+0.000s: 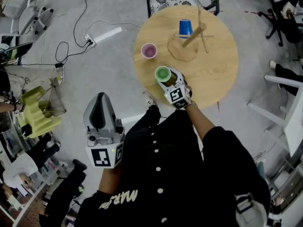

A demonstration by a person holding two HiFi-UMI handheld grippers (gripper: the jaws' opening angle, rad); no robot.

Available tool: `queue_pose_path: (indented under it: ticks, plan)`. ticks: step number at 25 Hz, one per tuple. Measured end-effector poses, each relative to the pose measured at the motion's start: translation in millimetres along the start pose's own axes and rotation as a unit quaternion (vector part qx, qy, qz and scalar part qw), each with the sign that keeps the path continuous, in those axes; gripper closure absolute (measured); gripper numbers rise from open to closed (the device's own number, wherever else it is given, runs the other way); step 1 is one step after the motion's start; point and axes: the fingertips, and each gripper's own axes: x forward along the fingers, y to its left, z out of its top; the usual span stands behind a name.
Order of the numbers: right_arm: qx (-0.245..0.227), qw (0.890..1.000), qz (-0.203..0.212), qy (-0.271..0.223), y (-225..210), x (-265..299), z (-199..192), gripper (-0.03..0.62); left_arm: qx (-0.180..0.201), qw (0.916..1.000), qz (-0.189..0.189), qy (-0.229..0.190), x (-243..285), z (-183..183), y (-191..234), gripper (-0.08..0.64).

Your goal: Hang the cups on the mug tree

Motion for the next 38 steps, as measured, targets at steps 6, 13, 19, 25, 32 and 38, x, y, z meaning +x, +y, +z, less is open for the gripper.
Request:
queue_pose_path:
  ticks: [6,13,19,25,32,38]
  plan:
    - [0.003,0.999,-0.026,-0.023,-26,-23,13,0.301,-0.005,0.9999,-0.004,-0.009,7,4,-9,0.566]
    - [0.021,0.995,-0.093,-0.022,-100,-82,14,0.301,-0.024,0.9985,-0.027,-0.042,21,27,-49,0.566]
    - [-0.030,0.987,-0.154,-0.021,-180,-133,34,0.301,-0.031,0.9965,-0.038,-0.067,25,47,-78,0.566]
    - [-0.072,0.979,-0.192,-0.010,-235,-160,63,0.301,-0.046,0.9946,-0.043,-0.083,27,61,-96,0.566]
    - [-0.142,0.968,-0.205,-0.023,-245,-175,106,0.301,-0.065,0.9940,-0.033,-0.082,21,61,-93,0.566]
    - [-0.238,0.952,-0.192,-0.029,-228,-175,132,0.302,-0.072,0.9937,-0.028,-0.081,15,60,-90,0.566]
